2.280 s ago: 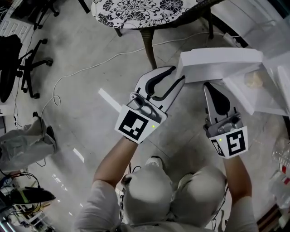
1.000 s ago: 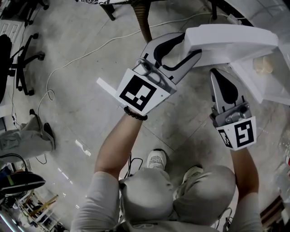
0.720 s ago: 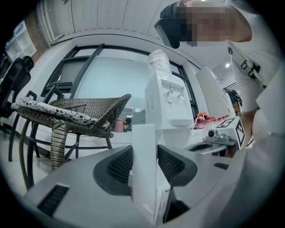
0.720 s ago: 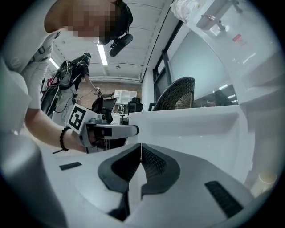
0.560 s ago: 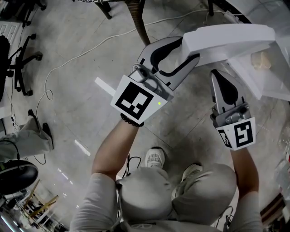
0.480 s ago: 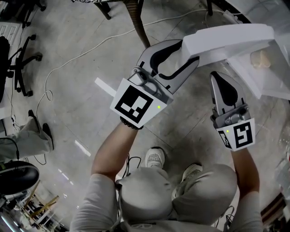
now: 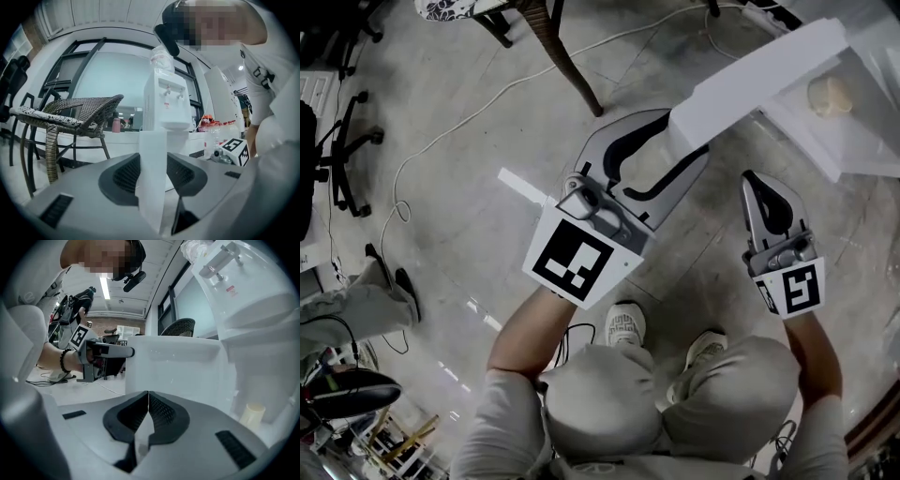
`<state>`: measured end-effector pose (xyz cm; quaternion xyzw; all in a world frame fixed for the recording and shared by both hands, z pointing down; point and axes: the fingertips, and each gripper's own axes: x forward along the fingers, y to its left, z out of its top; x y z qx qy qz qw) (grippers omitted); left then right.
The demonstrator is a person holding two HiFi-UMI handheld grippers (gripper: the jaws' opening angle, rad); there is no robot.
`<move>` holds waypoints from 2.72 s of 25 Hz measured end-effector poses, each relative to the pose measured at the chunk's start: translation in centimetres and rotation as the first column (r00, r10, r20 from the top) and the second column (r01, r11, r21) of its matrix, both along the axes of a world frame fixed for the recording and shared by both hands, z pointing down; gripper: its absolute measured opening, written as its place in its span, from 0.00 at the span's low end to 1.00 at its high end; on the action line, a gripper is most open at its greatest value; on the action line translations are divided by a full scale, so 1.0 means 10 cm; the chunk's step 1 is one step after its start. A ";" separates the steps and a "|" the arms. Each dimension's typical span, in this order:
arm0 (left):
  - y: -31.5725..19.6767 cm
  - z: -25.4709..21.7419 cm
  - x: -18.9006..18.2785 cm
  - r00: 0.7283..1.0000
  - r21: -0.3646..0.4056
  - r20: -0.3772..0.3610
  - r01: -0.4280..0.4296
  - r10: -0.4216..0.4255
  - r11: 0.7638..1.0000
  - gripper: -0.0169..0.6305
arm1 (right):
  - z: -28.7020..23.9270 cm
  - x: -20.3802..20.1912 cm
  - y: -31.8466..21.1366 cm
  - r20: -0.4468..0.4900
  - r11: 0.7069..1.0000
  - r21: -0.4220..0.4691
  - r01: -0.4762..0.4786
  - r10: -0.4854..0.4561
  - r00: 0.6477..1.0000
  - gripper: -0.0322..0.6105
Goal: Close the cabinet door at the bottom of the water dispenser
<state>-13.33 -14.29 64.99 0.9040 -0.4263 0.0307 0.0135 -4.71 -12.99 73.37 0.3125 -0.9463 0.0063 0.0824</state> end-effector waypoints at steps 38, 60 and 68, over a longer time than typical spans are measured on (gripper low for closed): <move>0.74 0.04 1.27 0.959 0.048 -0.027 -0.281 0.283 0.958 0.31 | 0.44 0.70 0.67 -0.007 0.998 -0.031 -0.058 0.058 0.998 0.29; 0.84 0.11 2.19 0.853 0.053 0.018 -0.522 0.522 0.851 0.29 | 0.31 1.40 0.46 0.048 0.950 0.019 -0.312 0.310 0.949 0.35; 0.66 0.20 2.15 0.899 0.067 0.070 -0.436 0.431 0.898 0.04 | 0.35 1.69 0.45 0.034 0.927 0.028 -0.375 0.374 0.927 0.33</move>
